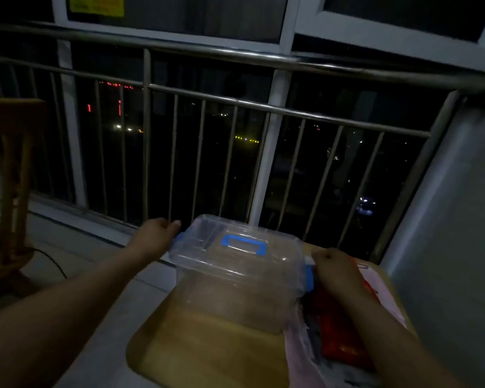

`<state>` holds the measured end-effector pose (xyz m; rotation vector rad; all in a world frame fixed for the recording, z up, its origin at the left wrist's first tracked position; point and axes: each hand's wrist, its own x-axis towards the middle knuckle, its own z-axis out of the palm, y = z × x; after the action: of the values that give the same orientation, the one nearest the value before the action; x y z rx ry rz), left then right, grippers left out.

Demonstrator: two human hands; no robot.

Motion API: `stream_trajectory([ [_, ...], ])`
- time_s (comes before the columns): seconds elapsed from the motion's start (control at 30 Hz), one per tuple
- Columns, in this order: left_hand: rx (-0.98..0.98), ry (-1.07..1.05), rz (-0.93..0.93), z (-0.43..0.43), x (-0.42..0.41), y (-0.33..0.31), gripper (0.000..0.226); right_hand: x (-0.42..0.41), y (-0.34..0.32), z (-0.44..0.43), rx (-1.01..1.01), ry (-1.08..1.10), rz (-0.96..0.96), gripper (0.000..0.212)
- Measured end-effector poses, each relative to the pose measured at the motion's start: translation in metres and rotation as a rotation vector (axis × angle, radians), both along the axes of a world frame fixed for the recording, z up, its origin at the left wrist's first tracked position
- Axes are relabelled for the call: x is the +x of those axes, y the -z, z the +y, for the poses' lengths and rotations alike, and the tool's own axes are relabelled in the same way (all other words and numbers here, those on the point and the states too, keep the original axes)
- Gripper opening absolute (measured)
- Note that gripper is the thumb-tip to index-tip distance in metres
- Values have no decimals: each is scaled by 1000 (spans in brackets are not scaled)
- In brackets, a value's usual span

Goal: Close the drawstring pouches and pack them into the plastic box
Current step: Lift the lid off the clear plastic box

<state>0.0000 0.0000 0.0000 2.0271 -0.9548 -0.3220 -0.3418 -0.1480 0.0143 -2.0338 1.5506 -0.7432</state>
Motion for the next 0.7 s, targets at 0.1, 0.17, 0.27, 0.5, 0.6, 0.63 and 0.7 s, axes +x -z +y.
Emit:
stream_trajectory([
  [0.1, 97, 117, -106, -9, -11, -13, 58, 9, -5, -2, -9, -110, 139, 40],
  [0.17, 191, 129, -224, -13, -20, -18, 58, 15, -8, 1, 21, -107, 171, 40],
  [0.27, 199, 66, -298, -17, -20, -18, 45, 14, -10, 1, -2, -58, 172, 38],
  [0.5, 133, -6, -235, -18, -30, -42, 39, 15, -28, -2, 48, -5, 61, 35],
  [0.6, -34, 6, -168, -15, -34, -59, 38, 10, -40, -2, 60, -35, -108, 27],
  [0.63, -138, 13, -125, -16, -33, -66, 27, 8, -46, -3, 55, -44, -196, 21],
  [0.7, -290, 28, -55, -19, -34, -79, 11, 5, -62, -7, 52, -56, -352, 16],
])
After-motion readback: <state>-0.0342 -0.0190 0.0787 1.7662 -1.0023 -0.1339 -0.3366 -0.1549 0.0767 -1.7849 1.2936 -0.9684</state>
